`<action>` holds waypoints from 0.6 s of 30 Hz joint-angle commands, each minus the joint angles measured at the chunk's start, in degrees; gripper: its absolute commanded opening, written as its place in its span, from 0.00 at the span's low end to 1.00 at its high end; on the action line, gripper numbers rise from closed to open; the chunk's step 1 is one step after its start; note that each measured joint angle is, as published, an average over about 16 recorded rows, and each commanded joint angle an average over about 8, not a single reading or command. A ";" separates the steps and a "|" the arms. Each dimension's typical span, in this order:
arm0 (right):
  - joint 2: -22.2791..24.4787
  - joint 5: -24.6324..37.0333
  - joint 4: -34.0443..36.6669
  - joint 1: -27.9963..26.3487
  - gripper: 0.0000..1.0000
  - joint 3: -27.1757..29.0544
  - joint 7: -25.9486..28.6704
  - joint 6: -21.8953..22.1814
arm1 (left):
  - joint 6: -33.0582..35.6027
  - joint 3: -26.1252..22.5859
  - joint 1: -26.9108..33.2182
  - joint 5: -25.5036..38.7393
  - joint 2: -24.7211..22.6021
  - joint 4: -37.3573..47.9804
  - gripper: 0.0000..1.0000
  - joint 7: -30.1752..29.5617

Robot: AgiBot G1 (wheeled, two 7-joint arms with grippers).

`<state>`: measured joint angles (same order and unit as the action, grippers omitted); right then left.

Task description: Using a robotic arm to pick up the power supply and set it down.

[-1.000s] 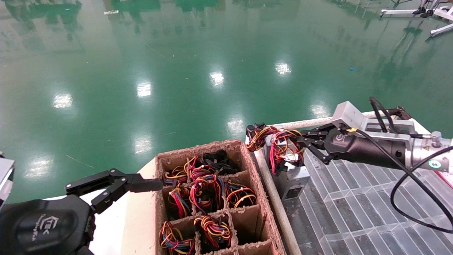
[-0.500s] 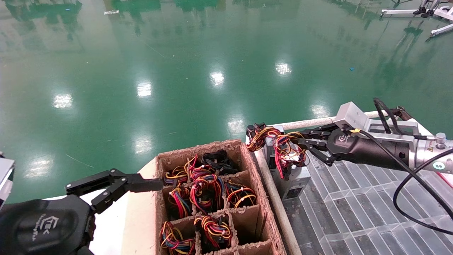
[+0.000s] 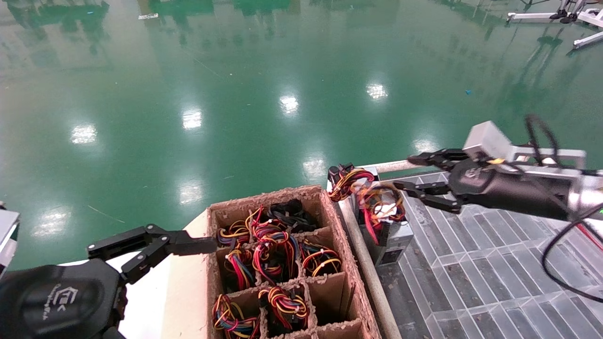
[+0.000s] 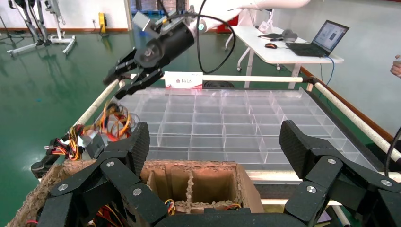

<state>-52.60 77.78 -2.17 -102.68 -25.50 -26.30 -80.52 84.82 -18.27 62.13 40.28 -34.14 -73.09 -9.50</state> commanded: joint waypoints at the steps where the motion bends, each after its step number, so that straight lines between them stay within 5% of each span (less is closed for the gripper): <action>1: 0.82 -0.35 -0.05 -0.48 1.00 0.25 0.43 -0.78 | 0.00 0.00 0.00 0.00 0.00 0.01 1.00 0.00; 9: 1.87 -1.63 -1.15 -0.16 1.00 0.80 1.54 -1.81 | -0.01 -0.01 0.00 -0.02 0.00 0.03 1.00 0.01; 18: 4.02 -6.27 -10.52 5.32 1.00 2.00 6.30 -2.34 | -0.01 -0.03 0.01 -0.03 0.00 0.05 1.00 0.02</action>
<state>-48.59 71.52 -12.67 -97.37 -23.51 -20.01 -82.86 84.81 -18.29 62.14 40.25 -34.14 -73.04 -9.47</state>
